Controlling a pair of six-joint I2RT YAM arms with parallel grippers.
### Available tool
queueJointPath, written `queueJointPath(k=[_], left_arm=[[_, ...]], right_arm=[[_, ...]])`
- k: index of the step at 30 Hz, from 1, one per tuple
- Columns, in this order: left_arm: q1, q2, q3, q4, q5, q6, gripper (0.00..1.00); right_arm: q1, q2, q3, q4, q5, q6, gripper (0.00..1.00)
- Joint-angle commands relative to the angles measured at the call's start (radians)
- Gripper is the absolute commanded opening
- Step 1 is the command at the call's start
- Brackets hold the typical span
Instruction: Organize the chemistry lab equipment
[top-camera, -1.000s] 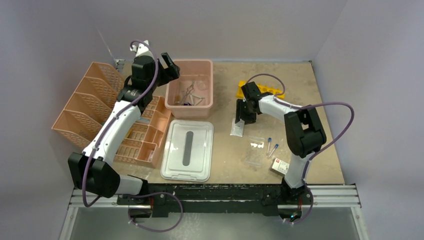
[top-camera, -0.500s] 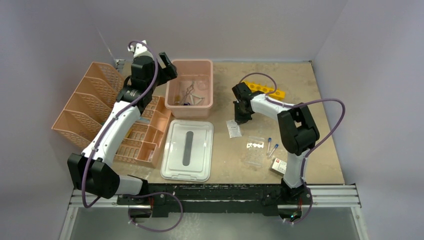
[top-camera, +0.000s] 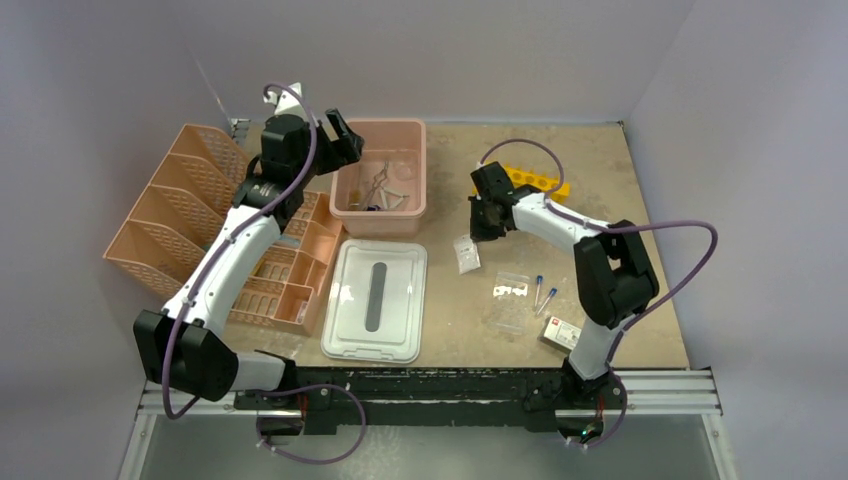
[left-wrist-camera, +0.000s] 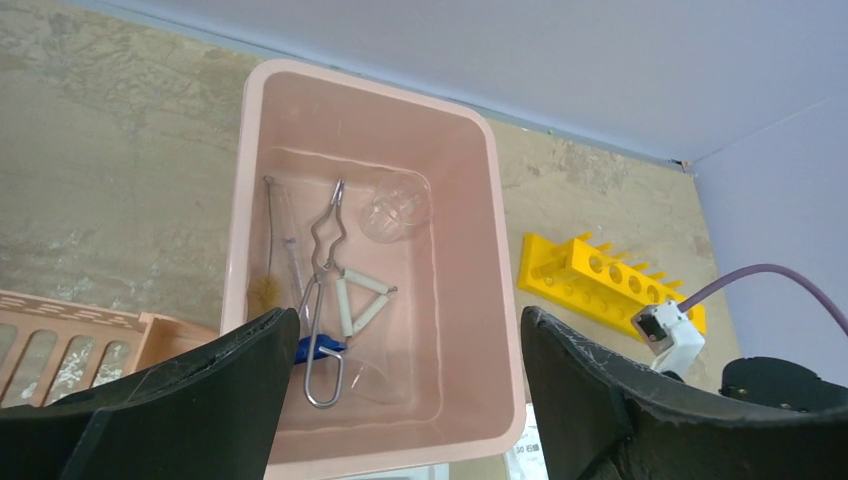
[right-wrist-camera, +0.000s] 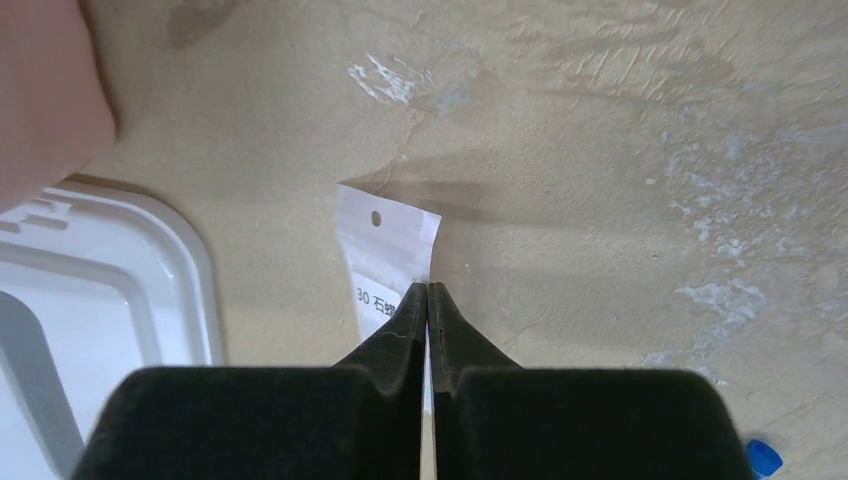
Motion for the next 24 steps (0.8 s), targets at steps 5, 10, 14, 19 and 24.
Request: queueJointPath(k=[5, 10, 14, 19, 24], left_arm=[[0.001, -0.046, -0.013, 0.053, 0.026, 0.002, 0.80], [0.001, -0.048, -0.021, 0.056, 0.028, 0.000, 0.80], [0.001, -0.051, -0.025, 0.056, 0.028, 0.001, 0.80], [0.001, -0.056, -0.032, 0.054, 0.024, 0.003, 0.80], [0.000, -0.059, -0.036, 0.052, 0.019, 0.005, 0.80]], right_arm=[[0.024, -0.013, 0.024, -0.044, 0.042, -0.025, 0.26], [0.033, 0.027, 0.048, -0.084, 0.023, -0.019, 0.53], [0.045, 0.073, 0.085, -0.120, 0.008, -0.019, 0.53], [0.054, 0.114, 0.110, -0.144, 0.004, -0.013, 0.47], [0.070, 0.179, 0.148, -0.204, 0.057, -0.015, 0.42]])
